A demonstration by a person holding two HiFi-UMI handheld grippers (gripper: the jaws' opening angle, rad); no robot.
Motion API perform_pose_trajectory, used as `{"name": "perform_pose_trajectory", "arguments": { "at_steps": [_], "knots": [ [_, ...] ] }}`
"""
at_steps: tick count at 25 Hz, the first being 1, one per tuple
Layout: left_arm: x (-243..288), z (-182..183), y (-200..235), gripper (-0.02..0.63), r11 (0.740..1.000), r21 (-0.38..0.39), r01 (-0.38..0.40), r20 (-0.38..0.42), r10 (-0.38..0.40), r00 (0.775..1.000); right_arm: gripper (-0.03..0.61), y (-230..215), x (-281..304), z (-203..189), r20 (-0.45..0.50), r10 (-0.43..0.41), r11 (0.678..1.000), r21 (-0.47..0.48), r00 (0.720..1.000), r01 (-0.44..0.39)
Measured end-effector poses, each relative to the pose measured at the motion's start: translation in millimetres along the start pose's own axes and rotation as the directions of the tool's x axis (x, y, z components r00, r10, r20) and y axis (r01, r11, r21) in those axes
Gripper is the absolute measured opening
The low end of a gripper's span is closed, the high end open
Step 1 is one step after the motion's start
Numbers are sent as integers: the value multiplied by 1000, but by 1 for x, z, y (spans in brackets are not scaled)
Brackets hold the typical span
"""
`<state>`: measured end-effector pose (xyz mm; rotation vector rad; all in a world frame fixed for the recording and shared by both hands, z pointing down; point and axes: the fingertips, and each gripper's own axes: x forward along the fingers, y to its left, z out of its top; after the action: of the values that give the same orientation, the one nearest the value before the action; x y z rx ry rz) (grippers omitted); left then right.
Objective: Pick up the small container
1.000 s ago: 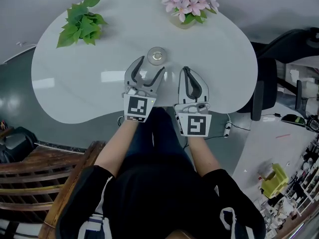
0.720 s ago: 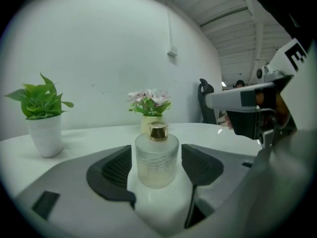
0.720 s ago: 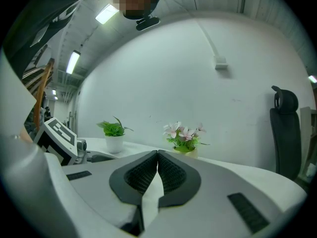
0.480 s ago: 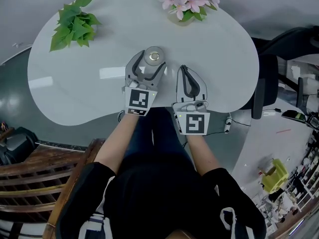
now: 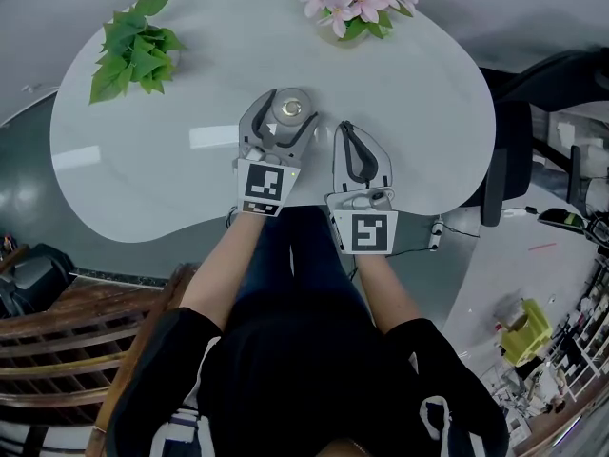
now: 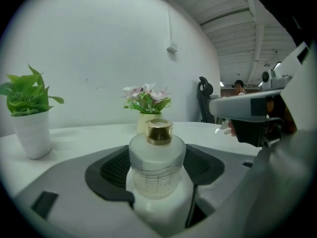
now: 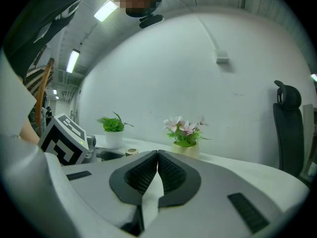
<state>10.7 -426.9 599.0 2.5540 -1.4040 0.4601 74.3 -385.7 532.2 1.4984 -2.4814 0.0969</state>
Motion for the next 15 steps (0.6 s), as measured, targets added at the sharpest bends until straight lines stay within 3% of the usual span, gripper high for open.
{"name": "perform_pose_trajectory", "arguments": {
  "at_steps": [15],
  "knots": [
    [-2,20,-7,324,1000,26,6,24,-7,1000,23,-11,-5,15,23,-37,999,-1,999,37]
  ]
}}
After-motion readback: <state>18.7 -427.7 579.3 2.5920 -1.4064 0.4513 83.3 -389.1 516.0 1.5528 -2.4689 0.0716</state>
